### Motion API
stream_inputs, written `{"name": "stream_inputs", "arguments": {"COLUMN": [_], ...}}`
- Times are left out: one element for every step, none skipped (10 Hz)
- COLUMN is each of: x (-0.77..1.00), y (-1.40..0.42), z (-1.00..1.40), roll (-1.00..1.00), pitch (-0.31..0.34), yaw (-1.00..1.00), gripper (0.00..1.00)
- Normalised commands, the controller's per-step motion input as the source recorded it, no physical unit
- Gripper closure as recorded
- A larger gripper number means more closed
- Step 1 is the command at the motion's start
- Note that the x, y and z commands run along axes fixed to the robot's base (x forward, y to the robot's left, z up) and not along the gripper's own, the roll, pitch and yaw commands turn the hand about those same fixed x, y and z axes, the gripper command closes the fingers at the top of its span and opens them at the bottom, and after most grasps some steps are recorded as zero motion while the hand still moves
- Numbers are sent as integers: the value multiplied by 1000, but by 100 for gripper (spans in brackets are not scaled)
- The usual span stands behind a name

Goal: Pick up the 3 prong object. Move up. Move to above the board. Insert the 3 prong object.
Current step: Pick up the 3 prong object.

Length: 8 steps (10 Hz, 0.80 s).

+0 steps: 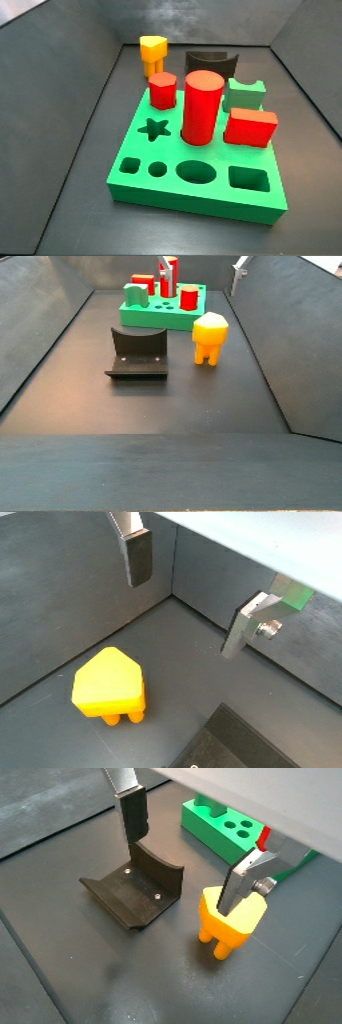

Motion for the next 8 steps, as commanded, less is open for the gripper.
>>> {"name": "stream_inputs", "arguments": {"x": [-20, -60, -174, -329, -363, -137, -54, 31], "y": [0, 0, -183, -351, -377, -337, -223, -160], "z": [-37, 0, -77, -146, -234, -331, -457, -529], "roll": [-40, -17, -21, -16, -60, -54, -73, -64], "pitch": [0, 0, -4, -49, -49, 0, 0, 33], "yaw": [0, 14, 34, 0, 134, 51, 0, -77], "gripper": [0, 0, 0, 0, 0, 0, 0, 0]}}
